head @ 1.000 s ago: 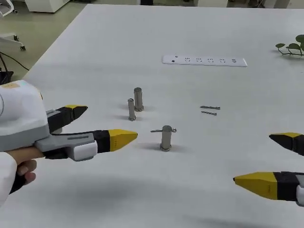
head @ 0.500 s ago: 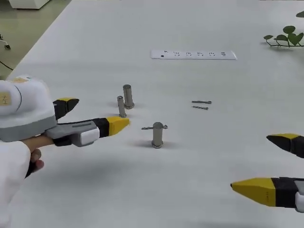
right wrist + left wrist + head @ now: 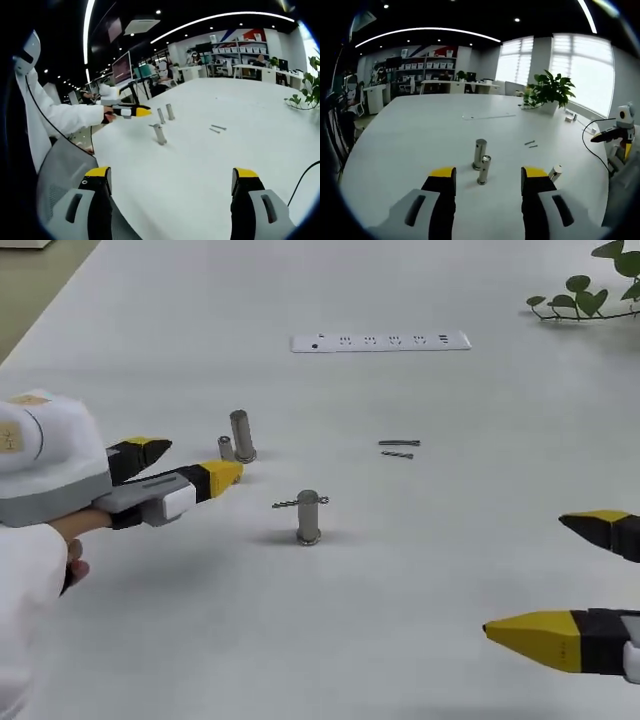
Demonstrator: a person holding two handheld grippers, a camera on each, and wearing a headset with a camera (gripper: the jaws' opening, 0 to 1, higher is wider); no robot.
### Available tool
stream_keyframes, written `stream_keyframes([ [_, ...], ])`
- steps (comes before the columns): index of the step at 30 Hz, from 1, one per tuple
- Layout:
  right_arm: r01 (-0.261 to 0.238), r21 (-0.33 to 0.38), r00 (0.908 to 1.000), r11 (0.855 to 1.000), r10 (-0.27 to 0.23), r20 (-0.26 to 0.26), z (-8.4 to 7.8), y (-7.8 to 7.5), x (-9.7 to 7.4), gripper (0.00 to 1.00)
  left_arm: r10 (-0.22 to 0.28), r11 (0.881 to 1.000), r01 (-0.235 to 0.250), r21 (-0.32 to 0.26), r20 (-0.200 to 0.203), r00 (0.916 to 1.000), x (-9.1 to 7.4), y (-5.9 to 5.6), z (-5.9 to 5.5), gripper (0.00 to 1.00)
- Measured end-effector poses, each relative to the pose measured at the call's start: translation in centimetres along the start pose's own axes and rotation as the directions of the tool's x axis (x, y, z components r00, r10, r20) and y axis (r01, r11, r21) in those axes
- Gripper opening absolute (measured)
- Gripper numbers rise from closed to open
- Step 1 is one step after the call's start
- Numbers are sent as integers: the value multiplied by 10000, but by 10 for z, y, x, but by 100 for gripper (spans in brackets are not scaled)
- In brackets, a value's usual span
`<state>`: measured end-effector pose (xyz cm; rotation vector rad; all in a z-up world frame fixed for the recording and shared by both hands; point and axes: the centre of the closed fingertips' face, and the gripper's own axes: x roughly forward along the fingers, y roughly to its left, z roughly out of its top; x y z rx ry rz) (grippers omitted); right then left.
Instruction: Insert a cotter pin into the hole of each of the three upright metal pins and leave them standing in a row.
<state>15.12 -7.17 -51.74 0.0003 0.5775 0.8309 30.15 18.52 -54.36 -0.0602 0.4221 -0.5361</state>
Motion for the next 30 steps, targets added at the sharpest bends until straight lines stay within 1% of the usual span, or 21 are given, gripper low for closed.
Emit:
stream_keyframes([
  [1, 15, 21, 10000, 10000, -15, 19, 0, 0, 0, 98, -135, 9999, 133, -64, -184, 9997, 3, -1, -3, 48],
  [2, 25, 24, 10000, 10000, -25, 36, 0, 1, -1, 98, -141, 9999, 140, -39, -209, 9997, 4, -2, -4, 47],
  [3, 17, 20, 10000, 10000, -17, 29, 0, 2, -1, 98, -154, 9998, 158, 124, -301, 9994, 6, -1, -5, 46],
  [5, -66, 21, 10000, 10000, 66, 7, -1, 4, -1, 97, -168, 9997, 176, 171, -421, 9990, 10, -2, -6, 42],
  [9, -104, 24, 9999, 9999, 105, -34, -2, 6, -1, 97, -60, 9999, 66, 145, -414, 9991, 15, 0, -5, 36],
  [11, -78, -1, 10000, 10000, 78, -45, -2, 6, -2, 97, -156, 9999, 155, -25, -408, 9990, 18, 0, -6, 34],
  [13, -54, 45, 10000, 10000, 54, -16, -1, 5, -3, 97, -134, 9999, 133, -25, -424, 9990, 20, 1, -7, 32],
  [16, -173, 222, 9997, 9996, 169, 180, 2, 7, -5, 97, -75, 10000, 74, -26, -399, 9992, 23, 2, -6, 29],
  [17, -146, 242, 9996, 9996, 140, 240, 4, 6, -6, 97, -66, 9999, 62, -115, -375, 9993, 25, 2, -6, 29],
  [20, -96, 239, 9995, 9997, 88, 318, 6, 5, -6, 97, -73, 9999, 70, -99, -366, 9993, 28, 2, -6, 25],
  [22, -71, 336, 9994, 9994, 59, 354, 4, 3, -6, 97, -64, 10000, 63, -33, -447, 9990, 32, 1, -8, 23],
  [25, -18, 475, 9997, 9989, 5, 259, -1, 2, -6, 97, 26, 9999, -33, -129, -547, 9985, 35, 3, -10, 23],
  [26, 3, 490, 9997, 9988, -15, 237, -2, 3, -7, 97, 44, 9999, -50, -112, -551, 9985, 35, 3, -10, 22],
  [29, 21, 550, 9997, 9985, -34, 251, -3, 3, -8, 96, 93, 9997, -76, 252, -680, 9976, 37, 3, -11, 17],
  [30, 24, 559, 9997, 9984, -39, 259, -3, 4, -8, 96, 80, 9997, -63, 255, -661, 9978, 37, 3, -10, 17],
])
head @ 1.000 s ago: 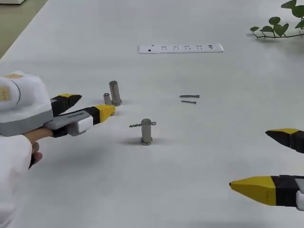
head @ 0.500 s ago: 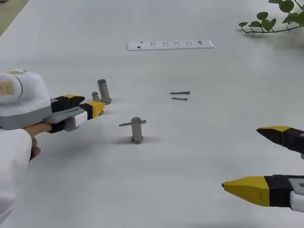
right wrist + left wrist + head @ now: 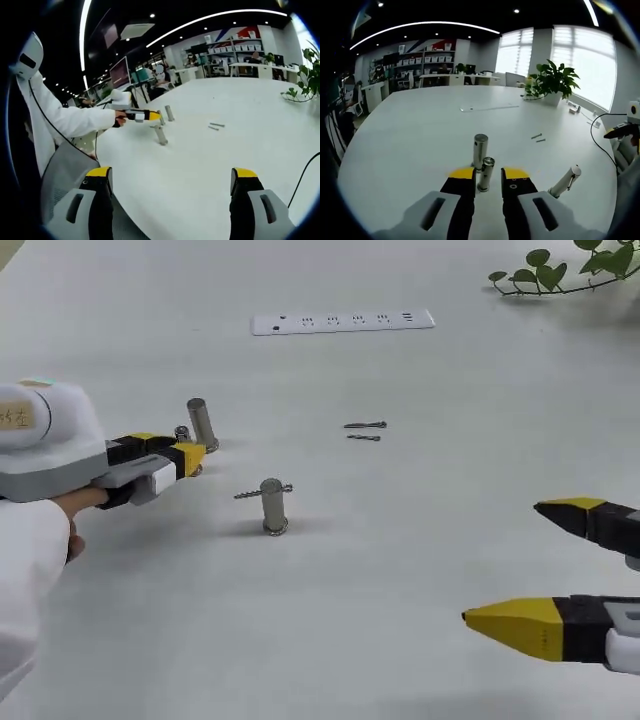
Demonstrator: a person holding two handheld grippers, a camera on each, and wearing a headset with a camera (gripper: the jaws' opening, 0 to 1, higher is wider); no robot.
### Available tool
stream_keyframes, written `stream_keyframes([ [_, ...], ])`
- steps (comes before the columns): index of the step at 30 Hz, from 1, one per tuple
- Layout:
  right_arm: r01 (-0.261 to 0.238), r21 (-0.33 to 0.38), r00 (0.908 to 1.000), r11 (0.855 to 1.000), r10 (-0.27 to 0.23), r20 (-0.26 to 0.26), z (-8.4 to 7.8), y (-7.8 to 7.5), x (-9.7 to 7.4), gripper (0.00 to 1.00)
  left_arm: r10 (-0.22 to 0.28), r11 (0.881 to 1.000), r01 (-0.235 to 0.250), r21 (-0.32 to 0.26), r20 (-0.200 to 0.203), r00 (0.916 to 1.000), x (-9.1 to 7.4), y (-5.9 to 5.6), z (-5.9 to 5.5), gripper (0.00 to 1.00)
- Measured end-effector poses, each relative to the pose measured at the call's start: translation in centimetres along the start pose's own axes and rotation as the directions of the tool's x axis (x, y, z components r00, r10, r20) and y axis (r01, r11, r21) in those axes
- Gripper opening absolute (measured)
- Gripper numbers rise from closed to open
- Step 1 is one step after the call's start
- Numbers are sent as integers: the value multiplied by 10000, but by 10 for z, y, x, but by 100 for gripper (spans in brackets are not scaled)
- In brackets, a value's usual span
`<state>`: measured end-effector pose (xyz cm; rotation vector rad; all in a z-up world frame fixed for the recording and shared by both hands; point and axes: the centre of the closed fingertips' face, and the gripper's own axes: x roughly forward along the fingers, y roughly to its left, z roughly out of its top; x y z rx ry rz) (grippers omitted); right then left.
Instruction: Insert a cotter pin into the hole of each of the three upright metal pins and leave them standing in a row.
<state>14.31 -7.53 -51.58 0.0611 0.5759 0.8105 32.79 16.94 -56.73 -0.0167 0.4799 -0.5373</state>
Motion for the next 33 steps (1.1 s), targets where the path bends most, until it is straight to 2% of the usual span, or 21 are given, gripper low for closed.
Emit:
stream_keyframes([
  [4, 28, 41, 10000, 10000, -28, -2, -2, 2, -1, 96, 65, 10000, -65, -24, 163, 9998, 3, 2, 6, 13],
  [7, 67, 51, 10000, 10000, -67, -36, -3, 2, -1, 96, -3, 9992, 20, -399, 410, 9992, 3, 4, 13, 7],
  [10, 72, 87, 10000, 9999, -72, -25, -3, 3, -1, 96, -48, 9990, 64, -446, 355, 9994, 3, 5, 12, 7],
  [13, 60, 45, 10000, 10000, -60, -52, -2, 4, -1, 96, -293, 9992, 299, -257, 240, 9993, 0, 1, 11, 7],
  [16, 59, 18, 10000, 10000, -58, -36, -1, 4, -1, 96, -160, 9990, 153, 411, 168, 9997, -1, 3, 12, 6],
  [21, 57, -24, 9999, 10000, -58, -142, -1, 3, 1, 96, -113, 9992, 114, 394, -26, 9999, -4, 3, 11, 5],
  [27, -47, -201, 10000, 9998, 46, -56, 5, 6, 2, 96, -4, 9992, -8, 410, 293, 9996, -18, 1, 22, 5],
  [33, -147, -290, 9999, 9995, 148, 58, 7, 8, 2, 95, -112, 9970, 66, 775, 597, 9982, -39, -11, 33, 5],
])
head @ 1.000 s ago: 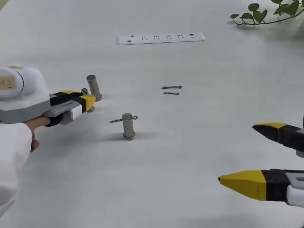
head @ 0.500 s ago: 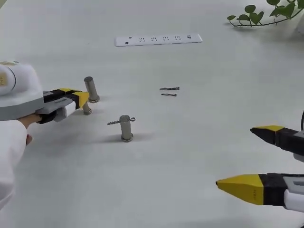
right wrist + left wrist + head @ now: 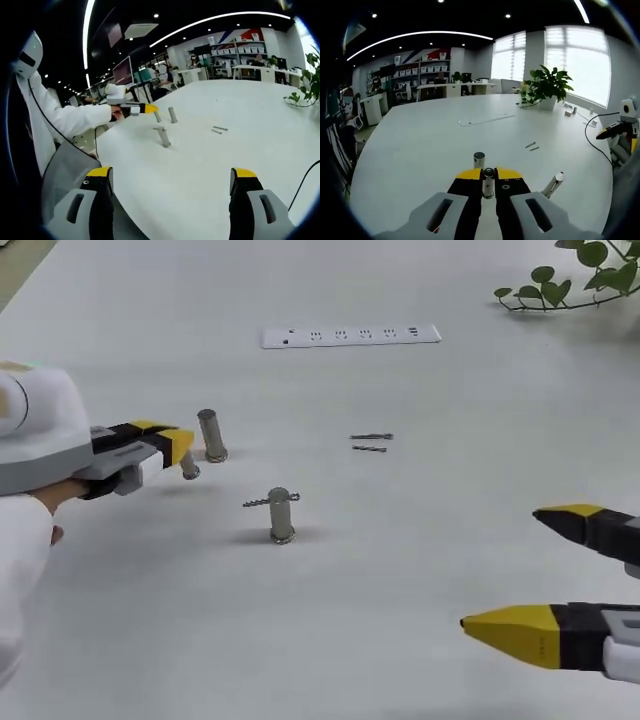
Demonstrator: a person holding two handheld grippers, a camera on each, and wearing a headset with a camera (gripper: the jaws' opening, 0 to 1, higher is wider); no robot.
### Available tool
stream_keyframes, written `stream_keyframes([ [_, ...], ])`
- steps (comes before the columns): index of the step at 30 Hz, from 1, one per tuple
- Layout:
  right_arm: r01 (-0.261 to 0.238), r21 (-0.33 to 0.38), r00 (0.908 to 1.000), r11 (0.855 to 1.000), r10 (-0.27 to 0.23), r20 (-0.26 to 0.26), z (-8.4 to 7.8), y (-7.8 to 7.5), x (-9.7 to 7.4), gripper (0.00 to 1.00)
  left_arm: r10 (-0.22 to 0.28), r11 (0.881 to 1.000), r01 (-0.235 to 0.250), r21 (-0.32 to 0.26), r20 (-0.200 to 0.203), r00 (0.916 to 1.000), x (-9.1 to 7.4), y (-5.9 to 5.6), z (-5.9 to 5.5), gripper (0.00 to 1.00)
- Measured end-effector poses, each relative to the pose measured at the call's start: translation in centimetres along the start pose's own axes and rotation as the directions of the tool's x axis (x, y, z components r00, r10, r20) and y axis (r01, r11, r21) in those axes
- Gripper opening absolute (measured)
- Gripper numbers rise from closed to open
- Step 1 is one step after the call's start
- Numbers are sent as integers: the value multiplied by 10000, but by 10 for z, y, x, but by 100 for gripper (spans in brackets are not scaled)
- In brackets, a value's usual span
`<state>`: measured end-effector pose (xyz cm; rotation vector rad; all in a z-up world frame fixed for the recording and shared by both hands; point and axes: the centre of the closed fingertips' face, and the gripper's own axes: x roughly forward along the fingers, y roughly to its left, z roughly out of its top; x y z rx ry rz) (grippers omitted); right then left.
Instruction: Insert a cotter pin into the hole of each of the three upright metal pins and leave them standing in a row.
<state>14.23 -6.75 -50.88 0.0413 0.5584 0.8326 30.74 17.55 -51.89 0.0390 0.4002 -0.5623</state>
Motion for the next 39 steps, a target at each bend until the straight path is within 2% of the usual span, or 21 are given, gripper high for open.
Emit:
stream_keyframes([
  [2, -59, -29, 10000, 10000, 59, 22, 0, 2, 0, 95, -80, 10000, 80, 6, 50, 10000, -7, -7, 4, 5],
  [5, -114, -69, 9999, 9999, 114, 12, -1, 3, 0, 95, -261, 9992, 266, -308, 153, 9995, -16, -16, 8, 5],
  [10, -232, -153, 9997, 9996, 233, 65, -2, 7, 0, 95, -575, 9968, 600, -524, 465, 9973, -35, -41, 23, 5],
  [12, -242, -155, 9997, 9996, 243, 85, -2, 7, -1, 95, -747, 9969, 760, -216, 584, 9955, -41, -52, 28, 5],
  [16, -225, -126, 9997, 9997, 227, 127, -3, 7, -2, 94, -956, 9953, 965, -89, 746, 9926, -50, -71, 36, 5],
  [20, -195, -91, 9997, 9998, 196, 137, -5, 7, -4, 94, -1239, 9919, 1215, 376, 702, 9898, -53, -90, 38, 5],
  [23, -115, -7, 9998, 9999, 115, 150, -6, 5, -5, 94, -1420, 9886, 1383, 598, 635, 9878, -54, -102, 36, 5],
  [26, -117, 28, 9998, 9999, 117, 145, -7, 6, -5, 94, -1578, 9857, 1551, 666, 366, 9868, -50, -112, 29, 5],
  [30, -120, 111, 9999, 9999, 119, 85, -10, 6, -4, 94, -1792, 9784, 1791, 1031, -89, 9838, -45, -124, 15, 5],
  [31, -111, 124, 9999, 9999, 110, 96, -11, 6, -4, 93, -1971, 9719, 1990, 1259, -272, 9800, -45, -128, 11, 5],
  [34, -75, 166, 9999, 9998, 74, 101, -11, 5, -5, 94, -2210, 9652, 2253, 1331, -464, 9742, -44, -141, 2, 5],
  [39, 146, 207, 9999, 9997, -147, 27, -13, 0, -5, 95, -2287, 9608, 2375, 1431, -751, 9706, -40, -153, -14, 5],
])
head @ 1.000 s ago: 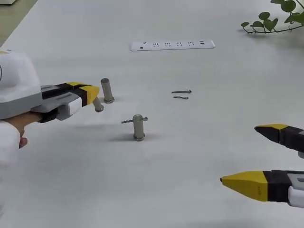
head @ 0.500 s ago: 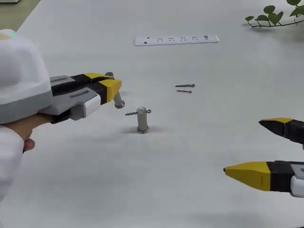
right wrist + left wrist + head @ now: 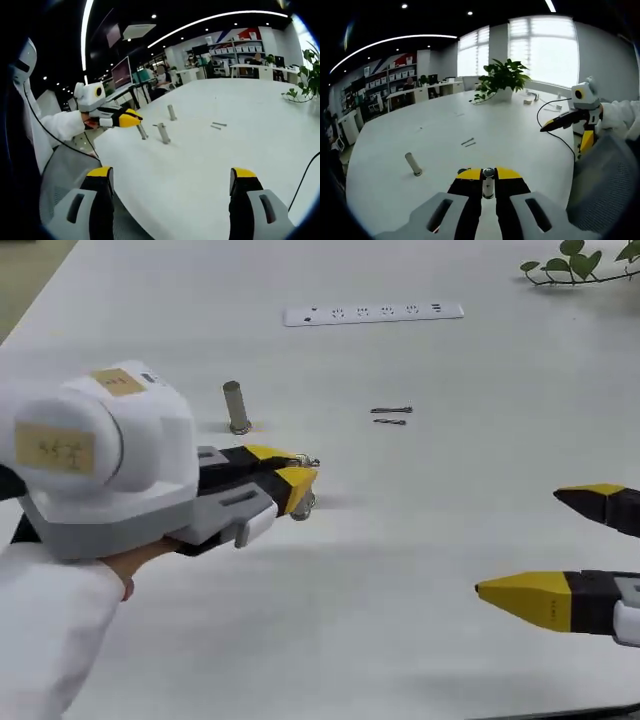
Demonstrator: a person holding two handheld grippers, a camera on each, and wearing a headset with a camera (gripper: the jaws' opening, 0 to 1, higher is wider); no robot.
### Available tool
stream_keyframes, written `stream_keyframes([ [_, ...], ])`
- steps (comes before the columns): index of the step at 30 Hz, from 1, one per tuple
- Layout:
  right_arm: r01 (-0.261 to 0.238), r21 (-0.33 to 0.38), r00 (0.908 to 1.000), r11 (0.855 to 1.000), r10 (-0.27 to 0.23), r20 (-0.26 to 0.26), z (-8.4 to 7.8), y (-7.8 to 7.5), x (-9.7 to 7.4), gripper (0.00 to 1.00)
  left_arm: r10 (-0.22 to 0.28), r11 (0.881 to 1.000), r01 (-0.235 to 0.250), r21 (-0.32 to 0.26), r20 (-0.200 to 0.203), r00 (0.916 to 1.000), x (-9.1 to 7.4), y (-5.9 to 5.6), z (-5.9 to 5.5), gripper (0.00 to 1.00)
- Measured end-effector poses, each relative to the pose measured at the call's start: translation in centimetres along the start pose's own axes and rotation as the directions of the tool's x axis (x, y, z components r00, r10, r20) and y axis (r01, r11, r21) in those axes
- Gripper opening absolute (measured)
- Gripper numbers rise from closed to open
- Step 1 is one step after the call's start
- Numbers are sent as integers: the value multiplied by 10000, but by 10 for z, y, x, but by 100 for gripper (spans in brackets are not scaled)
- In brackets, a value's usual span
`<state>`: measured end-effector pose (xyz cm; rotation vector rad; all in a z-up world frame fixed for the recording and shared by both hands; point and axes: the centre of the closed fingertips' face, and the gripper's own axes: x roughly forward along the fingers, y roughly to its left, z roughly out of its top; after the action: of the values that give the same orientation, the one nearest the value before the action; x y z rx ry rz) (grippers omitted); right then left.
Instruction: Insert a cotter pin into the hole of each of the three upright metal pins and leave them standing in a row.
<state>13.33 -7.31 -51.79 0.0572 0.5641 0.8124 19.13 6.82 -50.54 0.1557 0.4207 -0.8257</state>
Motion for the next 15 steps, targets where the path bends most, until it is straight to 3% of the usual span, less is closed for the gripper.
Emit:
stream_keyframes([
  [10, -107, 37, 9999, 9999, 107, -124, -4, 2, 2, 94, -286, 9993, 280, -241, -284, 9992, 20, -16, -14, 5],
  [15, -111, 74, 9998, 9999, 112, -166, -6, 3, 3, 94, -130, 9990, 119, -422, -257, 9996, 27, -16, -21, 5],
])
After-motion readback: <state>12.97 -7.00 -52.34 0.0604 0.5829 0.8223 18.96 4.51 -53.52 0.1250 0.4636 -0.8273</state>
